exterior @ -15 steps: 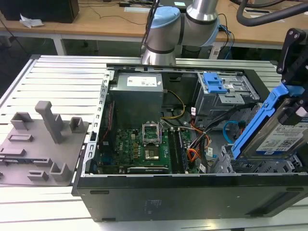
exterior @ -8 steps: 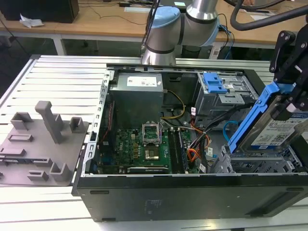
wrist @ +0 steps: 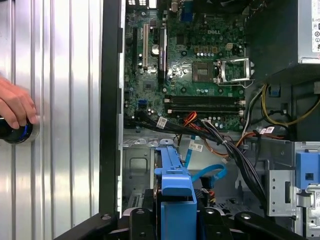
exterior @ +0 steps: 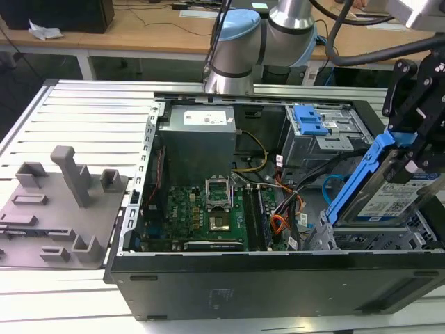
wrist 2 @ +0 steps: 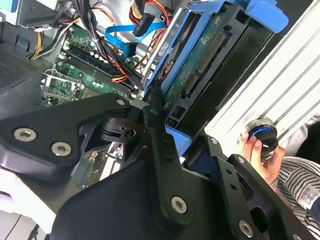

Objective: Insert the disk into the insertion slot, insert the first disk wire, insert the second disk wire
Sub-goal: 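Insert the disk into the insertion slot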

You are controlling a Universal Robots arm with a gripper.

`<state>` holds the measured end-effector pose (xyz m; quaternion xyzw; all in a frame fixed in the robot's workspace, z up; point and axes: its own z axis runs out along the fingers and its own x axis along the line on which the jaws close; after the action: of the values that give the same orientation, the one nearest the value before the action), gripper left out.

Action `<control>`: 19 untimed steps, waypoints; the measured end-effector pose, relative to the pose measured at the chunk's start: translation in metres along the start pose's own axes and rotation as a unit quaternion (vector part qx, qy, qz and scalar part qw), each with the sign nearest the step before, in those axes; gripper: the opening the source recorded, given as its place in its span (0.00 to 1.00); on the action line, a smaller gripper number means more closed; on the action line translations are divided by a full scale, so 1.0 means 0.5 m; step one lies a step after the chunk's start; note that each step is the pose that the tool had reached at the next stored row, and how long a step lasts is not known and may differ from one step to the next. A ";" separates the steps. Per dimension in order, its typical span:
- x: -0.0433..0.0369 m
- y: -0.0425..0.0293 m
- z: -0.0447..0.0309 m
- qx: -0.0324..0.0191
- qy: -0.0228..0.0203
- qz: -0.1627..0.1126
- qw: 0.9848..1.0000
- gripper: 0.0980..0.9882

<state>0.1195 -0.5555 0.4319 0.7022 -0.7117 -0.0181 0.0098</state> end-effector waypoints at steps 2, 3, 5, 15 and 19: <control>0.000 0.000 0.006 0.000 0.000 0.000 1.000 0.30; 0.000 0.000 0.008 0.000 0.000 0.000 1.000 0.30; 0.000 0.000 0.013 0.000 0.000 0.000 1.000 0.30; 0.001 -0.002 0.048 0.000 0.000 0.000 1.000 0.30; 0.001 -0.002 0.059 0.000 0.000 0.000 1.000 0.30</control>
<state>0.1195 -0.5555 0.4025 0.7022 -0.7117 -0.0182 0.0097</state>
